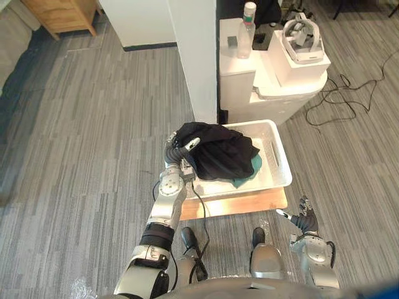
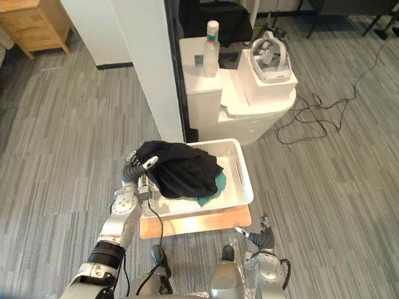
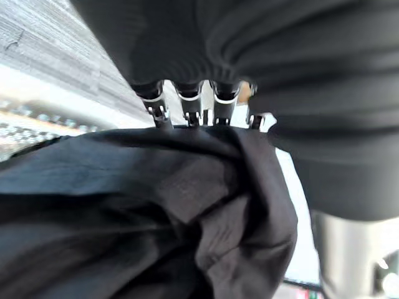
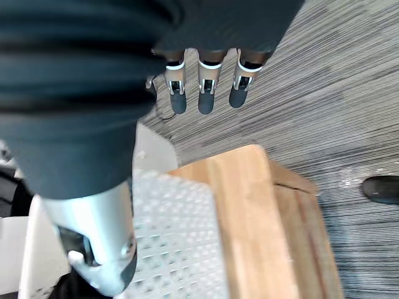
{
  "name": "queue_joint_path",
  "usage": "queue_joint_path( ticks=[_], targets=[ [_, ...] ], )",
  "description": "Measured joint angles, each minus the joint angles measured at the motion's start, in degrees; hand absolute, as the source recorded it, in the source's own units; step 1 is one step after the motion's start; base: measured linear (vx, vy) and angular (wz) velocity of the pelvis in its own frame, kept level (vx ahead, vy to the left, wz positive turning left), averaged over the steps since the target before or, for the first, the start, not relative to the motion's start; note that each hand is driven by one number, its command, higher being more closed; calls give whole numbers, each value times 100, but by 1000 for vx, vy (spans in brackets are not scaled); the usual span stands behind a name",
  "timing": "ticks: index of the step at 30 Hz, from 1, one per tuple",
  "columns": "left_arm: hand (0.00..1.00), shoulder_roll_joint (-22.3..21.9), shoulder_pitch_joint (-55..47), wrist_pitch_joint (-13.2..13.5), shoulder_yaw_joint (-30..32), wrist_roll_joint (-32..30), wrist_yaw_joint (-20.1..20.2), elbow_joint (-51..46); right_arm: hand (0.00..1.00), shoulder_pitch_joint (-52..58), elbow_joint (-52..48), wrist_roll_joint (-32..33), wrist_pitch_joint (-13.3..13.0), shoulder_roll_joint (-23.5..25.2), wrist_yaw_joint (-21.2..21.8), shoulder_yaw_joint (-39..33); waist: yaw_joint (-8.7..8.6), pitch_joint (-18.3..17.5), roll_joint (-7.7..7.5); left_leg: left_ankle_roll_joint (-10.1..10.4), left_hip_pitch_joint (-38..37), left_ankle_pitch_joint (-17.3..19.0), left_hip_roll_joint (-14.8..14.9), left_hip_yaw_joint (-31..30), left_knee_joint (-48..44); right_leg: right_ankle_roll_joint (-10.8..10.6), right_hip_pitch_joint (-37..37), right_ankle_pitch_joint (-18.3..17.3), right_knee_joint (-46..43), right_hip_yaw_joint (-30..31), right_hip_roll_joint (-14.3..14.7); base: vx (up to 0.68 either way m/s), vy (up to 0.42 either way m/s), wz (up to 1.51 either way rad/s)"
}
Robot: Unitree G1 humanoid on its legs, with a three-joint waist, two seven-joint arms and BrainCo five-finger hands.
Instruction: Tidy the bed and pick cloth on bed and put in laundry
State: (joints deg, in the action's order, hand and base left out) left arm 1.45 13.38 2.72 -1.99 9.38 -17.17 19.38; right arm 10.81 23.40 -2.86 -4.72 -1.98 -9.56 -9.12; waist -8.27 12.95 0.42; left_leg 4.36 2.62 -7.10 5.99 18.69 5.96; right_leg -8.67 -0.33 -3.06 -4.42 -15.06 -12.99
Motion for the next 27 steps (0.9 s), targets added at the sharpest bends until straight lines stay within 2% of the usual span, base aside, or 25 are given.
queue_joint_path(
  ticks=[6,10,14,17,20,27],
  targets=[
    [0,183,-432,-29,175,-217,570,-13,0,14,9,0,11,38,53,-177,89,-150,83,43,-61,35,49,-27,7,37,80,-22,15,10,53,-19,1,2],
    [0,252,-676,-33,443,-173,708,-13,0,41,18,0,70,83,112,-181,144,-247,98,72,-58,41,116,-24,7,45,78,-21,54,2,108,-68,4,-4],
    [0,554,-794,-35,520,-136,887,-23,0,37,19,0,80,80,174,-403,158,-290,121,64,-39,36,101,-26,7,51,82,-14,90,-7,107,0,0,0],
    [0,823,-844,-35,653,-246,1110,-144,0,40,32,1,81,94,232,-414,157,-396,66,69,-8,32,87,-24,7,24,81,13,144,-7,103,35,8,1],
    [0,1058,-881,-35,651,-622,1313,-343,0,32,33,1,80,94,274,-417,153,-465,29,37,-1,16,73,-28,6,12,92,24,149,-4,94,77,3,3],
    [0,1274,-881,-49,611,-1574,1360,-618,0,27,33,51,58,95,338,-468,150,-508,69,20,-27,-2,68,-25,4,29,120,15,162,-3,94,39,-1,0]
  ],
)
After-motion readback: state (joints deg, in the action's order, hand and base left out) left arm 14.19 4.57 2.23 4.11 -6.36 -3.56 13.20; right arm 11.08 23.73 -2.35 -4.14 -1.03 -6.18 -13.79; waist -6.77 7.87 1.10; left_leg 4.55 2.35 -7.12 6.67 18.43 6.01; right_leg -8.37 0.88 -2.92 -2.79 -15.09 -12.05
